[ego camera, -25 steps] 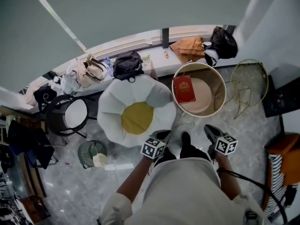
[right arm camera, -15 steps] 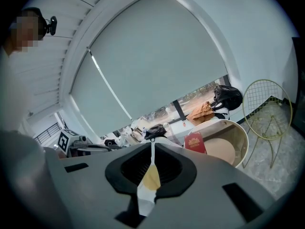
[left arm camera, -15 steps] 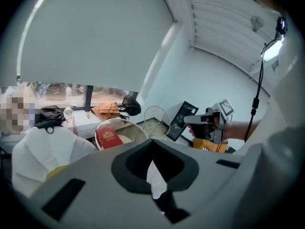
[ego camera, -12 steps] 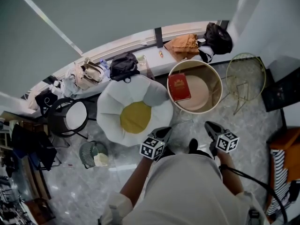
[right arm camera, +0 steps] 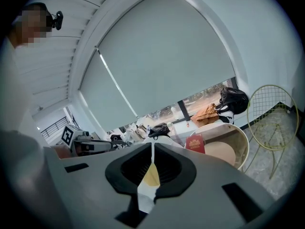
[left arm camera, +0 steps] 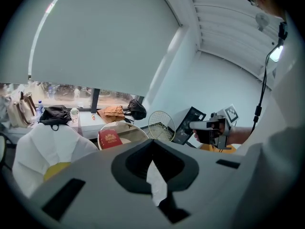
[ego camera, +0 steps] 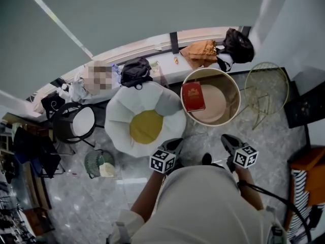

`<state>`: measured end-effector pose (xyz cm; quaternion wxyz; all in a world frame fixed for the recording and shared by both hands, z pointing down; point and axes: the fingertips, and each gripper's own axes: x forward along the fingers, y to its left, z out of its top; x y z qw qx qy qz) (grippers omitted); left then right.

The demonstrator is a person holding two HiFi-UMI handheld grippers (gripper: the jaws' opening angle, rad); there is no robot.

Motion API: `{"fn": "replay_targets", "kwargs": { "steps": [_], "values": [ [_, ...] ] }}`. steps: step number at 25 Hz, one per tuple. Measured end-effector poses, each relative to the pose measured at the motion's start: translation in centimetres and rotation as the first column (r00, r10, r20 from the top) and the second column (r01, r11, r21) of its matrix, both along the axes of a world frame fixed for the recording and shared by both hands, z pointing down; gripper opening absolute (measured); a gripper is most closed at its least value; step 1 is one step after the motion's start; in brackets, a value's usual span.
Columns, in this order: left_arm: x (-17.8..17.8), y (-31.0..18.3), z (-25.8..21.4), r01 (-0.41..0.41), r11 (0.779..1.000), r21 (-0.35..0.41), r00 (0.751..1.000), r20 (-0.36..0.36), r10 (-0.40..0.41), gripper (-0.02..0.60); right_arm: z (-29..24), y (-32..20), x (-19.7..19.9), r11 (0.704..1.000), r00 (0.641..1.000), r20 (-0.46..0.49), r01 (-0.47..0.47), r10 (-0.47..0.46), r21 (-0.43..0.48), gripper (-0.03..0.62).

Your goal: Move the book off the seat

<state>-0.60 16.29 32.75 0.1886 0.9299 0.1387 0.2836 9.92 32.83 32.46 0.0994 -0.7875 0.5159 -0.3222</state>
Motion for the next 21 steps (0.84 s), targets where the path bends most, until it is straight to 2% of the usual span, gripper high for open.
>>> {"fn": "replay_targets", "kwargs": {
  "steps": [21],
  "values": [
    [1.1,0.5,0.3,0.031,0.999,0.004,0.999,0.01,-0.031,0.002,-0.2,0.4,1.8,1.0,1.0,0.004,0.009,-0.009,0.027,0.046]
  ]
}}
